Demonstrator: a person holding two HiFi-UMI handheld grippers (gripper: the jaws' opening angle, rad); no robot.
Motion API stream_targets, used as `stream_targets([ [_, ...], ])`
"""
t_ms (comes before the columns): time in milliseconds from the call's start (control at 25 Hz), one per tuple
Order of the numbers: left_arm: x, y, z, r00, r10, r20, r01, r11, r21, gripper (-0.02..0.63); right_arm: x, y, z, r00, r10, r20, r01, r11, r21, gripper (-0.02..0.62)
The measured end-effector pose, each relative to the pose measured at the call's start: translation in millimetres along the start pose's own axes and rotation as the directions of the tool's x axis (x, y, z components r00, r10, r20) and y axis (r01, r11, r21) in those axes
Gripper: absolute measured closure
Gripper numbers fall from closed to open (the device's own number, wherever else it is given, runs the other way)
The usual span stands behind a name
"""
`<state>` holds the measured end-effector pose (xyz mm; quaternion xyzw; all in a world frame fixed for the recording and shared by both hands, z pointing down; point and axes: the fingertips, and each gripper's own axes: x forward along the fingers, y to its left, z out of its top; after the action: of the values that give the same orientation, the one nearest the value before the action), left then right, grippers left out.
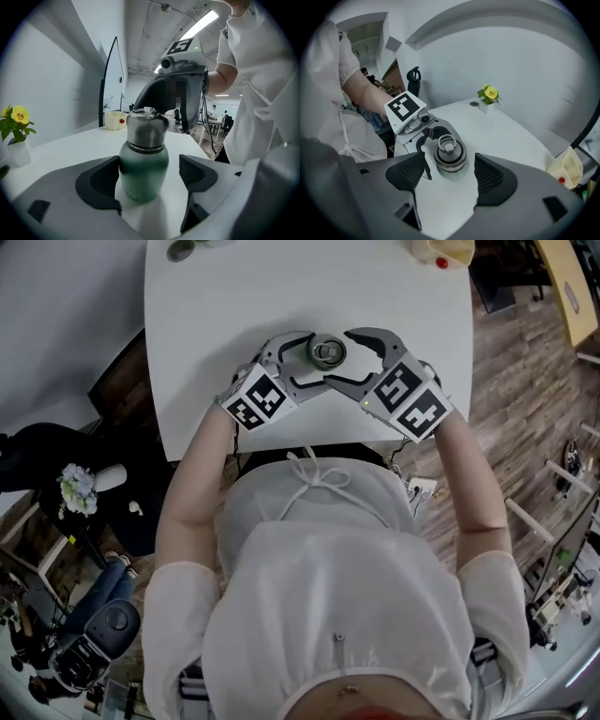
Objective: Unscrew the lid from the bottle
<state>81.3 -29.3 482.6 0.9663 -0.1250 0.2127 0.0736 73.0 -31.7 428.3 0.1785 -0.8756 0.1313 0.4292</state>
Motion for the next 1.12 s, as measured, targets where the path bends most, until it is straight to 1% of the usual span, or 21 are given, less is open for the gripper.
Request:
stream_targets([
  [40,2.5,2.0,0.4,1.000,0.001,0.002,-0.001,1.000,0.004,0.209,1.2,0.4,-0.4,1.000,0.002,-0.021,-0.002,1.000,-0.013,0.255],
  [120,6.6,5.7,2.8,1.000,0.004,0.021,-0.004,1.000,0.005,0.210,2.9,1.2,-1.5,0.999,0.000,-0.053,-0.002,0.999,-0.034,0.265],
  [200,9.7,4.6,4.2,1.000,-0.011,0.026,0.011,1.000,0.013,0.210,4.0,1.7,-2.6,0.997,0.000,-0.082,-0.004,0.999,-0.042,0.273],
  [280,12.0,3.3,4.6,1.000,-0.020,0.020,0.019,0.999,0.046,0.215,4.1,0.9,-3.3,0.994,-0.003,-0.112,-0.002,0.999,-0.043,0.294],
  [320,12.8,3.4,4.9,1.000,-0.022,0.020,0.021,0.998,0.058,0.236,3.8,0.4,-4.2,0.991,-0.006,-0.131,0.001,0.999,-0.044,0.304],
  [400,13.4,3.0,5.1,0.999,-0.031,0.027,0.029,0.997,0.065,0.239,4.0,-0.3,-5.8,0.987,-0.017,-0.161,0.009,0.998,-0.054,0.321],
  [440,13.2,2.4,4.8,0.999,-0.036,0.030,0.034,0.997,0.066,0.239,4.7,-0.1,-5.8,0.985,-0.021,-0.170,0.010,0.998,-0.060,0.341],
  [840,10.1,5.0,-1.4,0.997,-0.053,0.063,0.049,0.997,0.064,0.241,11.7,1.8,-5.6,0.970,-0.018,-0.241,-0.017,0.990,-0.142,0.347],
  [1000,7.8,5.5,-1.2,0.996,-0.060,0.065,0.056,0.997,0.059,0.241,11.3,2.4,-4.5,0.956,-0.013,-0.293,-0.059,0.969,-0.238,0.348],
  [1120,7.5,7.6,-0.8,0.996,-0.062,0.068,0.058,0.996,0.061,0.242,11.7,2.8,-4.8,0.945,0.004,-0.326,-0.118,0.936,-0.331,0.348],
])
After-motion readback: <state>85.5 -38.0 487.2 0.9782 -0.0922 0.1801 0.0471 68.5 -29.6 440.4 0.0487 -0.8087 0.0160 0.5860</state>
